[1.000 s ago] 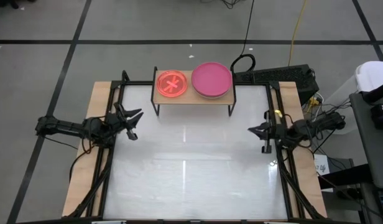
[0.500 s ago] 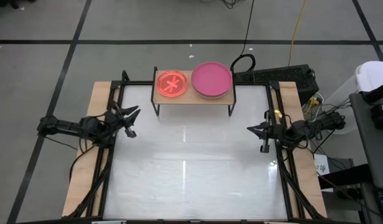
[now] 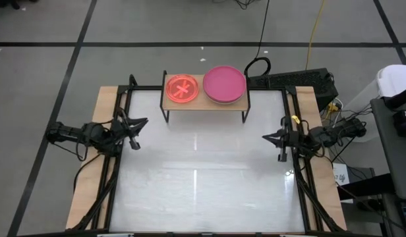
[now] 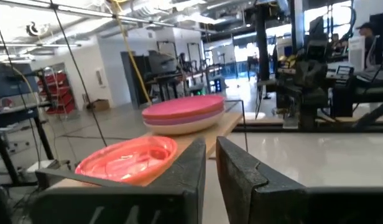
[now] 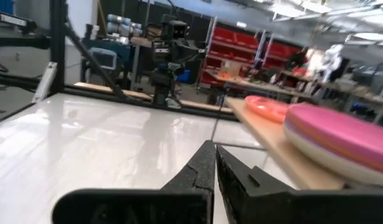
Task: Place and stack plates onto a shelf
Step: Return to Home Position
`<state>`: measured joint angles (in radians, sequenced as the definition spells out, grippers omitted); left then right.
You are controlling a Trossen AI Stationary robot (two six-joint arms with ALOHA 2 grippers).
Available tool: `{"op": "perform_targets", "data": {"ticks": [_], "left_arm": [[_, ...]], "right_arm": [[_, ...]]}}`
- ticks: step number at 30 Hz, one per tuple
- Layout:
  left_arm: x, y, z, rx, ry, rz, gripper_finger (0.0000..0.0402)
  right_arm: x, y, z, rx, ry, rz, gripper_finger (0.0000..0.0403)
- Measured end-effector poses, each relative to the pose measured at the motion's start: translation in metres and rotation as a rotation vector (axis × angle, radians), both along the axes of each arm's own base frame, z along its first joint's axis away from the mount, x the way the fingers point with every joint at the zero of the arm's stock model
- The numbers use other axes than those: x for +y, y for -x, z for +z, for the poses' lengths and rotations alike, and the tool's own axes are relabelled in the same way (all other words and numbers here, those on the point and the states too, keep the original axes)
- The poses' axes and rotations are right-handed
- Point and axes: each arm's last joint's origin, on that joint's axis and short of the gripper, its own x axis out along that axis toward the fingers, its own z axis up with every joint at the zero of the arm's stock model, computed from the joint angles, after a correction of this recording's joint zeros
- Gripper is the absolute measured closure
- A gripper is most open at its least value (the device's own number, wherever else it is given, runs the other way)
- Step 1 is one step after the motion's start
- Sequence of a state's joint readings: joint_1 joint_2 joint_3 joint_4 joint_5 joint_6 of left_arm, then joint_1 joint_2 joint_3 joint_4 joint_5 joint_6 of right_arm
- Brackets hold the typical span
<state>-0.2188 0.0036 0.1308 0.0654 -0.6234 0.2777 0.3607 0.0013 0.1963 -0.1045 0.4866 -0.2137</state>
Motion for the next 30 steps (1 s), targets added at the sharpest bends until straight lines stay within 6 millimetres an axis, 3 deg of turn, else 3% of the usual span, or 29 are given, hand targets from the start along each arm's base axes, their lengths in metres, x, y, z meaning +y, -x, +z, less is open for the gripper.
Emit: {"op": "perform_targets", "data": {"ticks": [7,14,22,30], "left_arm": [[-0.002,-0.001,0.0,-0.017,0.013,-0.067,0.0367],[-0.004,-0.005,-0.012,0.0,0.037,-0.142,0.0367],[-0.006,-0.01,-0.028,-0.028,0.041,-0.142,0.0367],[-0.007,-0.011,-0.03,-0.028,0.057,-0.191,0.0367]], "right_arm": [[0.001,0.0,-0.005,0.042,-0.025,0.036,0.0403],[0.003,-0.001,-0.004,0.017,-0.026,0.1,0.0403],[0.006,-0.008,-0.024,-0.025,-0.024,0.099,0.0403],[0.006,-0.009,-0.023,-0.051,-0.026,0.099,0.0403]]}}
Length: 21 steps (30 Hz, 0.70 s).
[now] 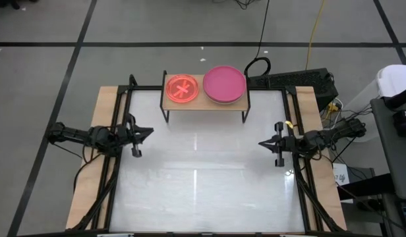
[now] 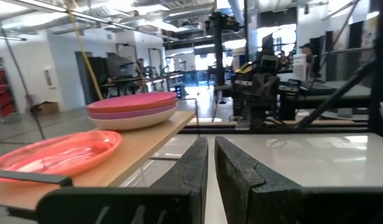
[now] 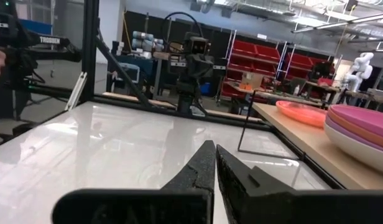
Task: Place and stack plates onto a shelf
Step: Return to Home Position
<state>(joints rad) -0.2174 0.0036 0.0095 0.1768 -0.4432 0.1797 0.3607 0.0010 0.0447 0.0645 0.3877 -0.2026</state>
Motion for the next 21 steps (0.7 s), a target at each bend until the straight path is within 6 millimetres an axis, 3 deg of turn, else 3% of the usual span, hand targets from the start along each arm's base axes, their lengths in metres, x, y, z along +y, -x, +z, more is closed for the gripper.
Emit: {"op": "perform_targets", "data": {"ticks": [10,21], "left_arm": [[-0.002,-0.001,-0.006,0.057,0.009,-0.054,0.0367],[0.001,-0.002,-0.011,0.102,0.041,0.027,0.0367]], "right_arm": [[0.002,0.0,-0.002,0.012,0.027,0.05,0.0403],[-0.003,0.0,-0.001,0.006,0.038,-0.116,0.0403]]}}
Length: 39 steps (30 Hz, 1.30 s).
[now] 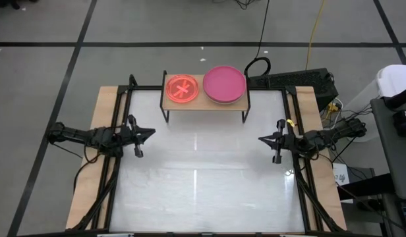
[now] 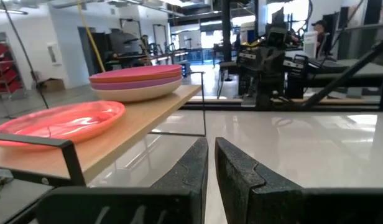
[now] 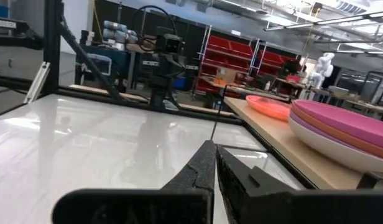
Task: Place and stack plates onto a shelf
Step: Return to Home Position
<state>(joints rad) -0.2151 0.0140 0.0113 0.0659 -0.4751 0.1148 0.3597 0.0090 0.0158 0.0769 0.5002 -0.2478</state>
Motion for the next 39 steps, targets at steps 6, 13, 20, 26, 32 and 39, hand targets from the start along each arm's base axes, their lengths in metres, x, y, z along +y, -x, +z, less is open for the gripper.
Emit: {"op": "perform_targets", "data": {"ticks": [6,13,20,26,32,39], "left_arm": [[0.002,0.001,0.0,0.018,-0.05,0.079,0.0367],[0.011,0.005,-0.002,0.049,-0.039,0.414,0.0367],[0.014,0.007,-0.006,0.084,-0.025,0.6,0.0367],[0.01,0.001,-0.006,0.075,-0.011,0.406,0.0367],[0.001,-0.003,-0.004,0.065,-0.047,0.079,0.0367],[-0.01,-0.005,-0.005,0.062,-0.083,-0.329,0.0367]], "right_arm": [[-0.003,0.001,0.0,0.003,-0.004,-0.123,0.0403],[-0.013,0.005,-0.003,0.034,-0.014,-0.484,0.0403],[-0.013,0.005,-0.003,0.035,-0.018,-0.496,0.0403],[-0.01,0.003,-0.002,0.02,-0.014,-0.364,0.0403],[0.0,0.0,0.0,0.0,0.001,-0.011,0.0403],[0.012,0.001,-0.004,0.04,-0.026,0.41,0.0403]]}}
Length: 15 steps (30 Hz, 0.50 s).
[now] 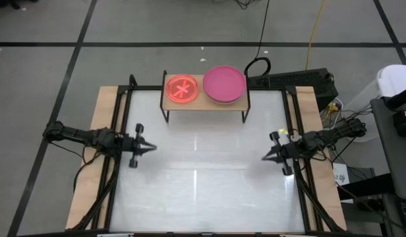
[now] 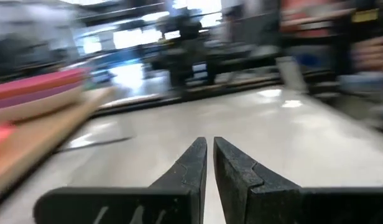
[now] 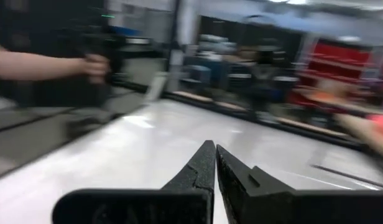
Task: Place and stack plates onto a shelf
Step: Return to Home Position
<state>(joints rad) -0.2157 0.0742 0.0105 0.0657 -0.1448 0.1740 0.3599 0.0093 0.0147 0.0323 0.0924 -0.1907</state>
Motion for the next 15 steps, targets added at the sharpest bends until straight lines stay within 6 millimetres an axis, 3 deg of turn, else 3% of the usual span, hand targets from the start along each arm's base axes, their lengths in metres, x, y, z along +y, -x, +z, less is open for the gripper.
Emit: {"op": "perform_targets", "data": {"ticks": [5,15], "left_arm": [[-0.0058,0.001,-0.0004,0.006,0.016,-0.205,0.0367],[-0.0062,0.0012,-0.0045,0.054,0.042,-0.216,0.0367]], "right_arm": [[0.0046,0.0016,-0.0003,0.015,-0.032,0.17,0.0403],[0.006,0.0023,0.0003,0.01,-0.035,0.223,0.0403]]}}
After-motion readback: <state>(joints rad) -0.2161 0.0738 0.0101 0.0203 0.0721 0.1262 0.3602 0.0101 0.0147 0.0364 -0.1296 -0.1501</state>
